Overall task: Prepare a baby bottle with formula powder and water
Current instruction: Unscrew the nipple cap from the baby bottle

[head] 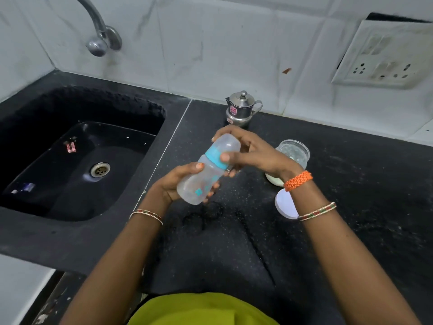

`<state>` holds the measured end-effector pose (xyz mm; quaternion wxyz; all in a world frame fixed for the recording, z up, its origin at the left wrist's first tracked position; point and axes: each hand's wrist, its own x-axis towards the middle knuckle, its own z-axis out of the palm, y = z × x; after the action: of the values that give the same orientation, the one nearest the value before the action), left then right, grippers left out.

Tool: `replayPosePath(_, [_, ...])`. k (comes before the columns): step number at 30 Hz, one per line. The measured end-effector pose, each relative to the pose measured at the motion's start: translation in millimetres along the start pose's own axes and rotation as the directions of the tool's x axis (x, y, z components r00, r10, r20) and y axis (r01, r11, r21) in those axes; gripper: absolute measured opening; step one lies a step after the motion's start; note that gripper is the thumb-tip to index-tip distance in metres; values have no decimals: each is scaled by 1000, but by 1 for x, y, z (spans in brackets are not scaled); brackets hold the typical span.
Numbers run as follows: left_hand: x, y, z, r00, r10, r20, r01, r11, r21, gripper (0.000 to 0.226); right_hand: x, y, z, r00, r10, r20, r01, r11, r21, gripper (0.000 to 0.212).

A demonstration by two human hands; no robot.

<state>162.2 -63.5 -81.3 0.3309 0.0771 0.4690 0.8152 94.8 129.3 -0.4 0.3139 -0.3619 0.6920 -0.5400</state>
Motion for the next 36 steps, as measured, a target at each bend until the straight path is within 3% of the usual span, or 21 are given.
replayPosePath(3, [2, -13, -17, 949, 9, 315, 46, 985, -166, 66, -4, -2, -6, 978, -103, 179, 100, 995, 23, 39])
replayPosePath(4, [4, -17, -19, 922, 48, 383, 38, 976, -214, 67, -4, -4, -8, 975, -153, 162, 152, 988, 22, 39])
replayPosePath(6, [8, -20, -17, 913, 99, 395, 17, 960, -280, 66, -2, -6, -11, 969, -234, 75, 232, 972, 35, 34])
replayPosePath(8, [10, -18, -10, 953, 126, 277, -47, 960, -277, 65, -1, -5, -14, 976, -197, -89, 205, 975, 88, 29])
replayPosePath(10, [11, -15, -2, 988, 147, -37, -151, 977, -152, 69, 3, 4, -15, 939, -15, -345, 46, 996, 82, 27])
replayPosePath(12, [14, -16, 0, 896, 223, -385, -234, 972, 18, 72, 9, 22, -9, 799, 97, -594, -196, 975, -104, 28])
replayPosePath(14, [18, -19, 0, 733, 355, -581, -252, 934, 253, 51, 15, 49, -2, 704, 41, -709, -405, 843, -353, 37])
replayPosePath(17, [19, -19, 5, 547, 522, -654, -162, 833, 529, 30, 16, 79, 16, 752, 60, -657, -534, 640, -553, 46])
replayPosePath(21, [17, -23, 9, 480, 612, -629, -64, 739, 671, 39, 18, 91, 26, 787, 135, -602, -571, 531, -626, 49])
replayPosePath(23, [17, -25, 11, 440, 627, -642, 19, 708, 705, 42, 17, 86, 30, 766, 110, -633, -574, 559, -598, 57])
replayPosePath(26, [18, -23, 25, 373, 685, -626, 119, 634, 765, 43, 15, 61, 38, 631, 27, -775, -379, 882, -279, 42])
replayPosePath(28, [25, -20, 42, 320, 771, -550, 287, 474, 832, 46, 18, 42, 43, 640, 192, -744, -254, 967, 30, 43])
replayPosePath(30, [32, -18, 58, 298, 859, -417, 498, 233, 835, 48, 22, 34, 43, 681, 260, -685, -296, 953, 67, 53])
replayPosePath(32, [36, -14, 72, 330, 874, -356, 628, 78, 774, 49, 25, 33, 41, 677, 307, -669, -328, 939, 100, 52])
replayPosePath(34, [34, -12, 82, 362, 832, -421, 682, 72, 728, 47, 26, 34, 38, 675, 329, -661, -330, 935, 129, 50])
replayPosePath(36, [32, -6, 91, 379, 748, -544, 660, 194, 726, 43, 23, 36, 37, 650, 284, -705, -278, 952, 128, 41])
